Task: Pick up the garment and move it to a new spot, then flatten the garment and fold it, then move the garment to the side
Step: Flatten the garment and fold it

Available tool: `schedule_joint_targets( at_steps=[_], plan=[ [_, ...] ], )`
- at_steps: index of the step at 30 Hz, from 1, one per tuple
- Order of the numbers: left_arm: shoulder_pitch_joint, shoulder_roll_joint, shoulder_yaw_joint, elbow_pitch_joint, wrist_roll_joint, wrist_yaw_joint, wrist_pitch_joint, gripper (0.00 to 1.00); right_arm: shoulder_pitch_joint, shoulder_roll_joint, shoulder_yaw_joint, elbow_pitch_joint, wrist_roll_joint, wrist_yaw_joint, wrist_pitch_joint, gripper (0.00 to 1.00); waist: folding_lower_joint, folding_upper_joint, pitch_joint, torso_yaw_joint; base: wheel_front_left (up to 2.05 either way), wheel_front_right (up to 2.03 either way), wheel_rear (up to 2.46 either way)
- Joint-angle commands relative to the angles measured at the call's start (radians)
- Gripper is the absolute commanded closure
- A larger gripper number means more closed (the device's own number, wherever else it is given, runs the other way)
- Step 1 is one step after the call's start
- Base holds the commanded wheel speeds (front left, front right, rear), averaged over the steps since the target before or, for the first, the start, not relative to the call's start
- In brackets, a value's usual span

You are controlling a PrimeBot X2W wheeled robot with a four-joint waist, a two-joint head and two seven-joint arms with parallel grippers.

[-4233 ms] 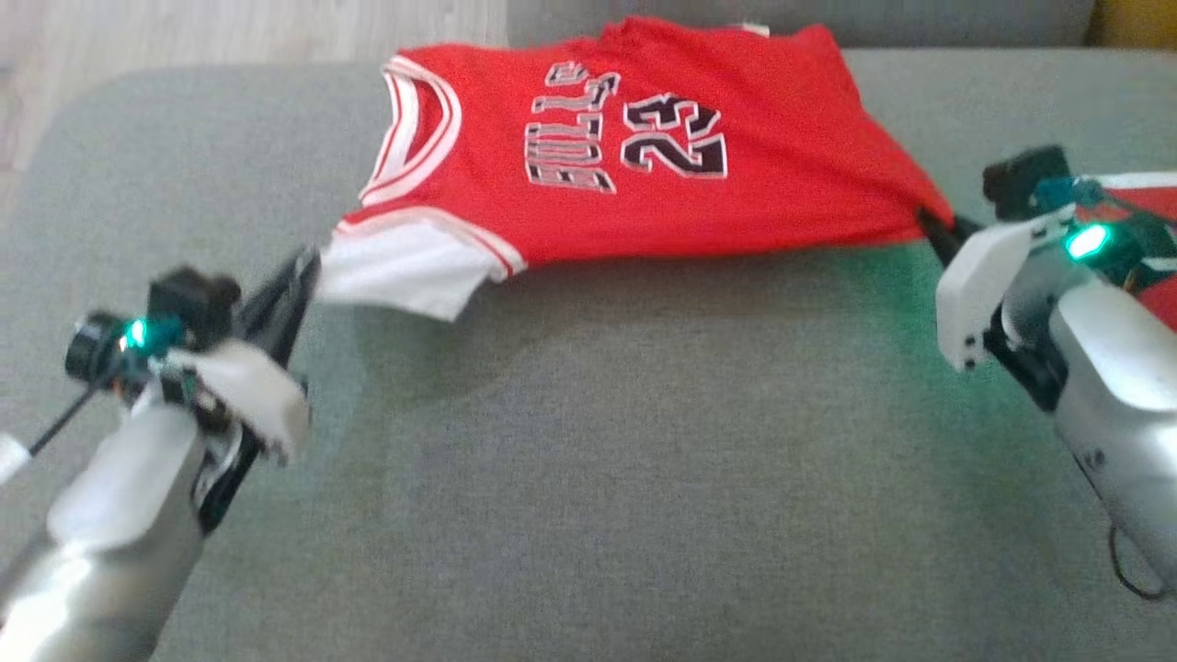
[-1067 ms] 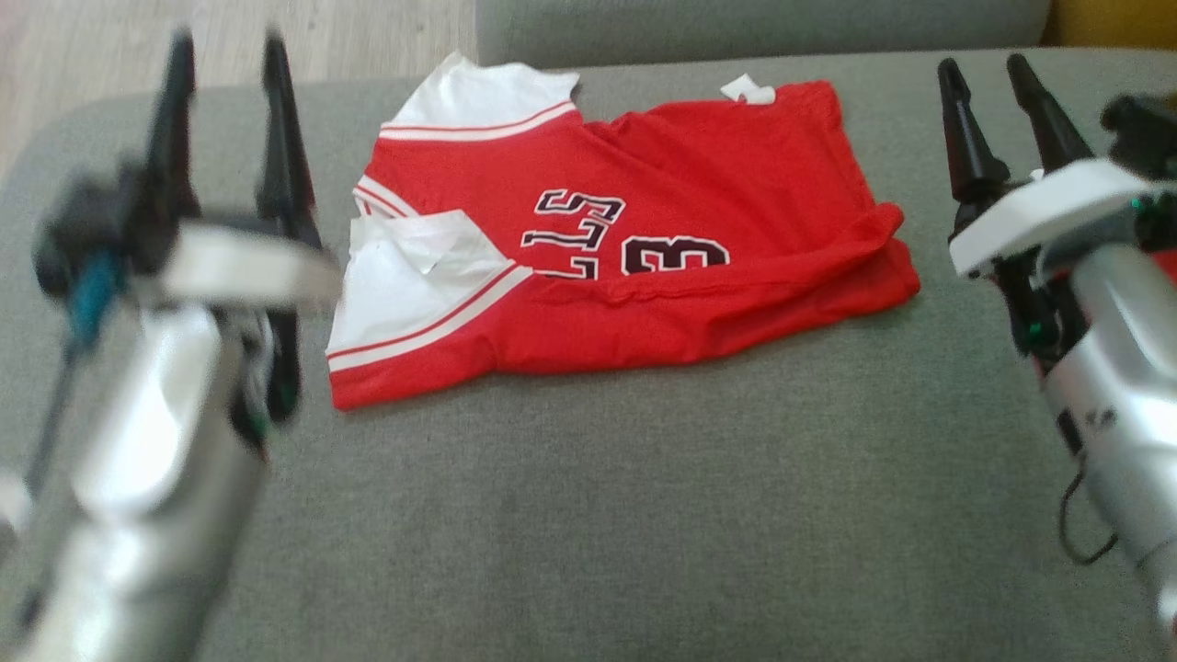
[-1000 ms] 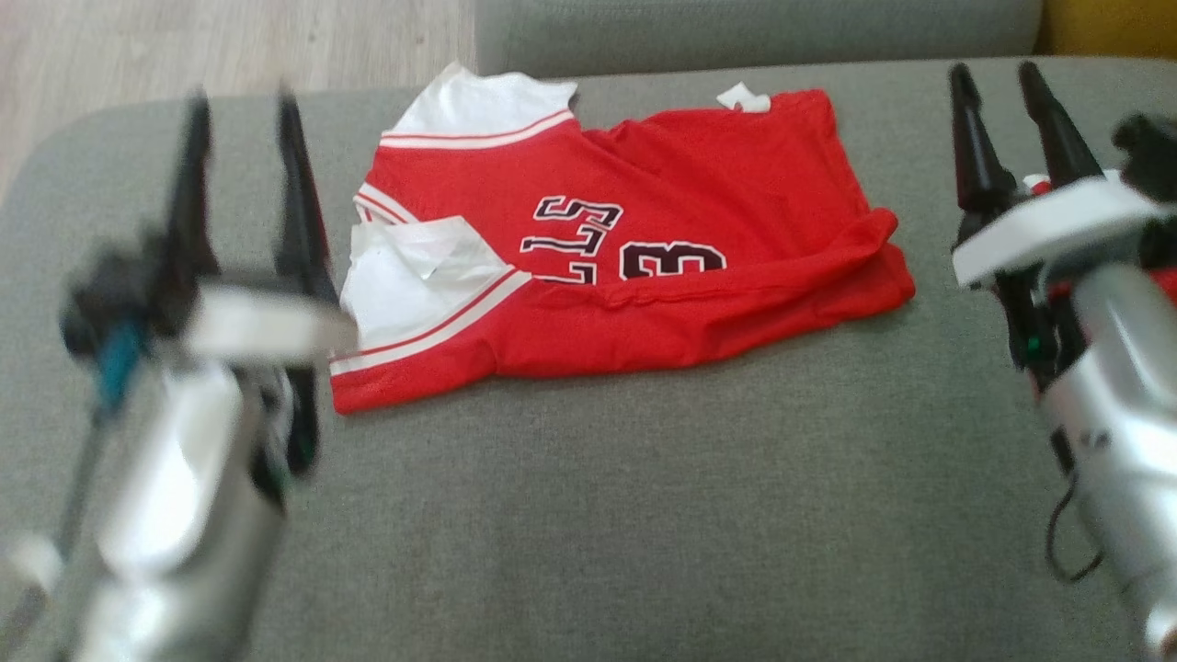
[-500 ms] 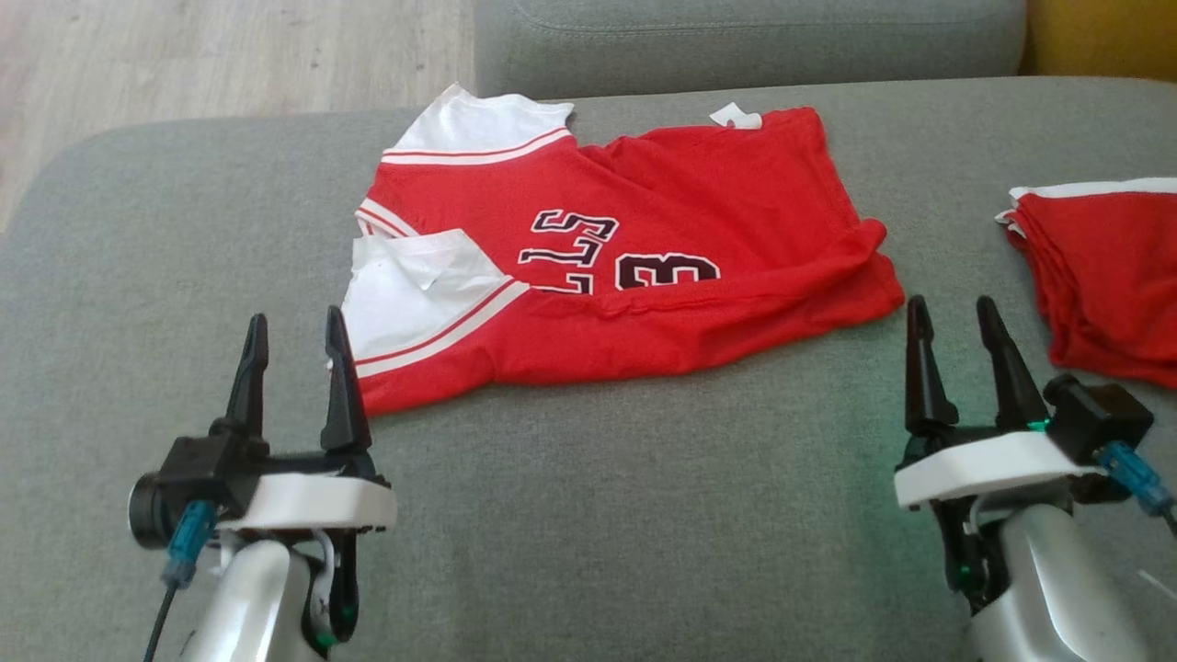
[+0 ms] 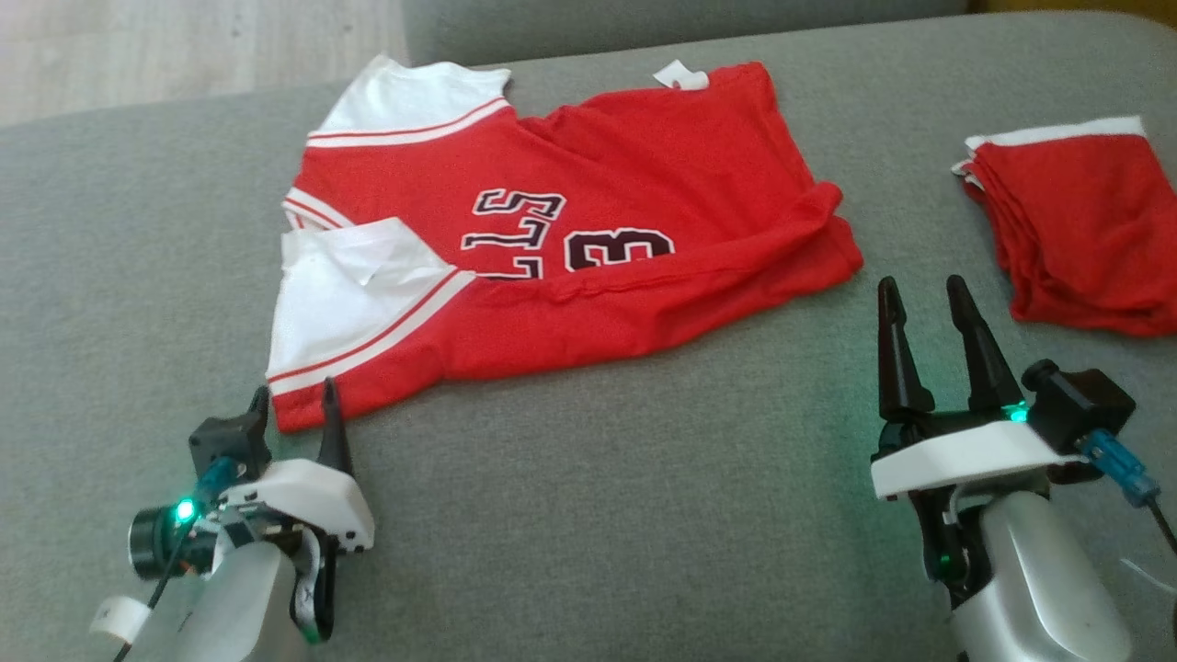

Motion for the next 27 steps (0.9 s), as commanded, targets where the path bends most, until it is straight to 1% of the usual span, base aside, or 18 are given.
schedule_joint_targets(
  at_steps=[1, 5, 7, 9, 10, 11, 12, 14, 17, 21, 22, 23, 27],
  plan=[
    [-0.039, 0.029, 0.037, 0.001, 0.005, 0.014, 0.006, 0.0, -0.036, 0.004, 0.027, -0.039, 0.006, -0.001, -0.011, 0.0, -0.0001, 0.0, 0.012, -0.013, 0.0, 0.0, 0.0],
    [-0.053, 0.036, 0.038, 0.062, 0.006, 0.04, 0.042, 0.0, -0.038, 0.004, 0.038, -0.044, 0.015, -0.001, -0.011, 0.0, -0.0001, 0.0, 0.022, -0.028, 0.0, 0.0, 0.0],
    [-0.057, 0.038, 0.034, 0.091, 0.003, 0.038, 0.068, 0.0, -0.041, 0.004, 0.043, -0.046, 0.018, -0.001, -0.011, 0.0, -0.0001, 0.0, 0.024, -0.034, 0.0, 0.0, 0.0],
    [-0.059, 0.041, 0.026, 0.116, -0.001, 0.027, 0.097, 0.0, -0.042, 0.004, 0.047, -0.049, 0.022, -0.001, -0.011, 0.0, -0.0001, 0.0, 0.024, -0.039, 0.0, 0.0, 0.0],
    [-0.062, 0.043, 0.022, 0.125, -0.001, 0.02, 0.106, 0.52, -0.043, 0.004, 0.047, -0.049, 0.023, -0.001, -0.011, 0.0, -0.0001, 0.0, 0.023, -0.04, 0.0, 0.0, 0.0],
    [-0.064, 0.045, 0.019, 0.129, -0.002, 0.013, 0.106, 0.9, -0.043, 0.004, 0.048, -0.05, 0.025, -0.001, -0.011, 0.0, -0.0001, 0.0, 0.021, -0.041, 0.0, 0.0, 0.0],
    [-0.068, 0.047, 0.015, 0.128, -0.001, 0.007, 0.101, 1.0, -0.042, 0.004, 0.047, -0.05, 0.025, -0.001, -0.011, 0.0, -0.0001, 0.0, 0.019, -0.041, 0.0, 0.0, 0.0],
    [-0.078, 0.05, 0.015, 0.117, -0.001, -0.001, 0.069, 1.0, -0.04, 0.004, 0.045, -0.048, 0.023, -0.001, -0.011, 0.0, -0.0001, 0.0, 0.015, -0.039, 0.0, 0.0, 0.0],
    [-0.096, 0.047, 0.014, 0.074, 0.0, -0.014, -0.007, 1.0, -0.044, 0.004, 0.041, -0.026, 0.004, -0.001, -0.008, 0.0, -0.0001, 0.0, 0.008, -0.031, 0.0, 0.0, 0.0],
    [-0.126, 0.041, 0.0, -0.025, 0.017, -0.037, -0.107, 1.0, -0.077, 0.004, 0.017, 0.03, -0.031, -0.001, 0.04, 0.0, -0.0001, 0.0, 0.004, -0.01, 0.0, 0.0, 0.0],
    [-0.132, 0.041, -0.004, -0.053, 0.022, -0.045, -0.121, 1.0, -0.091, 0.004, 0.007, 0.048, -0.041, -0.001, 0.059, 0.0, -0.0001, 0.0, 0.004, -0.005, 0.0, 0.0, 0.0],
    [-0.132, 0.041, -0.004, -0.053, 0.022, -0.045, -0.121, 1.0, -0.091, 0.004, 0.007, 0.048, -0.041, -0.001, 0.059, 0.0, -0.0001, 0.0, 0.004, -0.005, 0.0, 0.0, 0.0],
    [-0.133, 0.039, -0.019, -0.16, 0.049, -0.06, -0.143, 1.0, -0.161, 0.004, -0.027, 0.136, -0.055, -0.001, 0.145, 0.0, -0.0001, 0.0, 0.008, 0.016, 0.0, 0.0, 0.0]
  ],
)
